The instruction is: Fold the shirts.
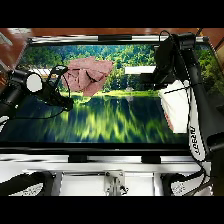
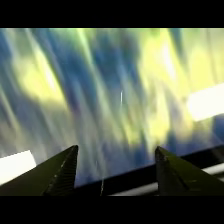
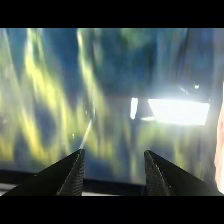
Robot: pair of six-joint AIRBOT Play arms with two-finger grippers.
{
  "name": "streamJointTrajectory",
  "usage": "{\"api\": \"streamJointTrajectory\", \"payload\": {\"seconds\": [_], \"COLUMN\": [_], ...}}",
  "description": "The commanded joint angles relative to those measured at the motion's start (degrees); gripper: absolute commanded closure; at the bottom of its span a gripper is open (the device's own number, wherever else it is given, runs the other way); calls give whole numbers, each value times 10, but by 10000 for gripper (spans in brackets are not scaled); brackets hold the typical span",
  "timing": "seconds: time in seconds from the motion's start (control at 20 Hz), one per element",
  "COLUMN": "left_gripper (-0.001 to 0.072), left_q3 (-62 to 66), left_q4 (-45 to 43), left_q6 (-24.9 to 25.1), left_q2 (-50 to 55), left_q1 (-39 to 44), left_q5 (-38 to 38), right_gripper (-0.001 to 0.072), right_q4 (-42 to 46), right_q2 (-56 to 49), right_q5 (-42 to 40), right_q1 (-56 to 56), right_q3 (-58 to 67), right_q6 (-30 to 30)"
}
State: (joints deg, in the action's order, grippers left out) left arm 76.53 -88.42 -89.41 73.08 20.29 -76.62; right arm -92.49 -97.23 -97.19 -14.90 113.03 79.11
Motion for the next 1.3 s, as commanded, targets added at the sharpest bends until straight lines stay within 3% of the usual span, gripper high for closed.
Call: {"api": "streamJointTrajectory", "payload": {"seconds": [0.0,0.15,0.3,0.55,0.85,0.9,0.95,1.0,1.25], "left_gripper": [127,123,-3,-3,36,272,617,679,683], "left_q3": [0,14,104,259,288,288,292,300,428], "left_q4": [39,18,16,19,50,51,51,51,50], "left_q6": [0,-25,-28,-13,-14,-14,-13,-13,18], "left_q2": [13,41,131,312,403,404,402,397,321], "left_q1": [1,-12,-60,-88,-87,-87,-87,-87,-68], "left_q5": [77,166,216,218,222,222,220,219,170], "right_gripper": [227,227,227,227,228,228,228,228,229], "right_q4": [8,27,26,26,24,23,23,23,18], "right_q2": [-1,-1,-1,-1,-1,-1,-1,-1,32], "right_q5": [22,52,70,70,73,75,76,79,117], "right_q1": [0,0,0,0,0,0,0,0,-1], "right_q3": [0,0,0,0,0,0,0,0,1], "right_q6": [7,7,7,7,16,18,19,26,43]}}
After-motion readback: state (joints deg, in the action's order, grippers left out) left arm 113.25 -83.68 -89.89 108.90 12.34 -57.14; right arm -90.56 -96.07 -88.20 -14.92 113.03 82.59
